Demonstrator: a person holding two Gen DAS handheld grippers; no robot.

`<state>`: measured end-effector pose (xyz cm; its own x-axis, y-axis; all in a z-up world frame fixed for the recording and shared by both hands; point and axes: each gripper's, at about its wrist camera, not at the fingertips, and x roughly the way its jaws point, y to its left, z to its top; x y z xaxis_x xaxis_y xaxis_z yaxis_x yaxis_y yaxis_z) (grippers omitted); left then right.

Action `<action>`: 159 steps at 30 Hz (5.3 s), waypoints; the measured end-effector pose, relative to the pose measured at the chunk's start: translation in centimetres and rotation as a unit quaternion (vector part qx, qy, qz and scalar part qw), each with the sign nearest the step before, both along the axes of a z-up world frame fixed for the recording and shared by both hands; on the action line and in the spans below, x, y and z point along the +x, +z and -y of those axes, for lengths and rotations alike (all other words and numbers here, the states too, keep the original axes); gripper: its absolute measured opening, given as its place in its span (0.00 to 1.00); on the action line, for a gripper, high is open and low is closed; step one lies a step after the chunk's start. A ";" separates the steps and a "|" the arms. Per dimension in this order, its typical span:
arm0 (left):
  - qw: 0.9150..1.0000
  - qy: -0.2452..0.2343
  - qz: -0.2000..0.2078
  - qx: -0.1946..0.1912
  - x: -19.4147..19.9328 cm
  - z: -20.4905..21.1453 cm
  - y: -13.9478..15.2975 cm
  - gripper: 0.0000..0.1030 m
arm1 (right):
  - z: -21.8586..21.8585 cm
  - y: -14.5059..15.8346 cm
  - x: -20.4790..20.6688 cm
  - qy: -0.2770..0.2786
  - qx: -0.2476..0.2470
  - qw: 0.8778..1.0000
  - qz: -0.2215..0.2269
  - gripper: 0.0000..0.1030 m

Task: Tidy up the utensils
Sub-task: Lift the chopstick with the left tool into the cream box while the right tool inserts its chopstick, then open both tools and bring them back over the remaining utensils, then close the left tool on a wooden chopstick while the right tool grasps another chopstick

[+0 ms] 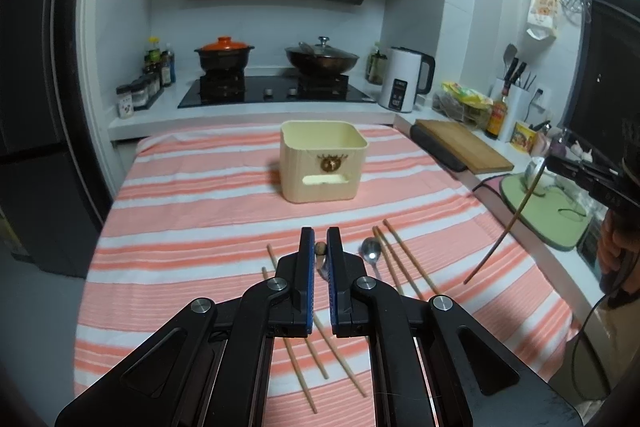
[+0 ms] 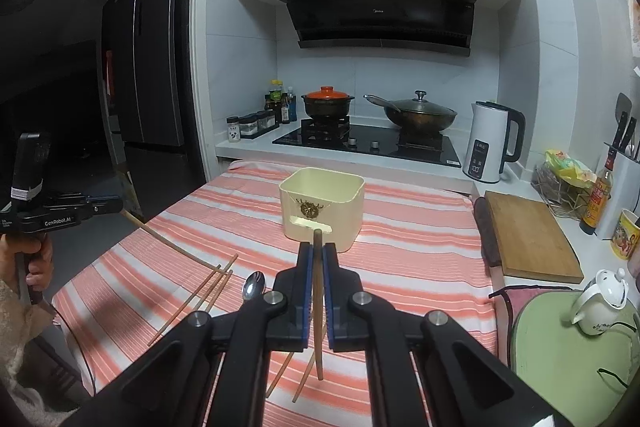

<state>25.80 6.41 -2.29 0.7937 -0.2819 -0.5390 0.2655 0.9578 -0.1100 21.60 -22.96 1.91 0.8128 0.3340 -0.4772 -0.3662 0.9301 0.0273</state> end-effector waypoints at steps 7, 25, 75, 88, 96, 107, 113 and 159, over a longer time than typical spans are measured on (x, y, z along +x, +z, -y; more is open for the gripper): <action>1.000 -0.009 -0.004 0.004 1.4 0.7 0.9 0.03 | -1.2 0.6 2.1 0.011 0.003 1.000 -0.002 0.05; 0.997 0.013 0.067 -0.027 11.7 1.1 10.0 0.03 | -4.5 7.5 12.9 0.009 0.038 0.995 0.093 0.05; 0.986 0.118 -0.121 -0.001 2.2 -5.5 -13.6 0.84 | 2.6 -11.1 5.8 -0.062 -0.008 0.997 -0.039 0.62; 0.983 0.139 -0.120 -0.012 -3.0 -4.4 -18.2 0.84 | 3.1 -20.1 -2.9 -0.099 -0.068 0.985 -0.122 0.62; 0.985 0.117 -0.127 -0.018 -3.9 -3.2 -18.3 0.84 | 0.5 -20.8 -3.1 -0.066 -0.064 0.987 -0.130 0.62; 0.987 0.089 -0.132 0.006 -4.0 -1.2 -18.8 0.84 | -0.4 -21.3 -3.0 -0.050 -0.060 0.987 -0.138 0.62; 0.986 0.089 -0.137 0.041 -4.1 -0.2 -19.8 0.84 | -0.6 -21.3 -2.9 -0.049 -0.065 0.987 -0.140 0.62; 0.973 0.162 -0.158 0.051 -1.7 -0.8 -20.3 0.03 | 1.8 -22.4 1.4 -0.129 -0.083 0.968 -0.196 0.05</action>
<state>24.08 7.24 -22.62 0.6225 0.0229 -0.7823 -0.0830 0.9959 -0.0369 22.96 -24.73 -20.48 0.6037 0.0362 -0.7964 -0.1132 0.9927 -0.0407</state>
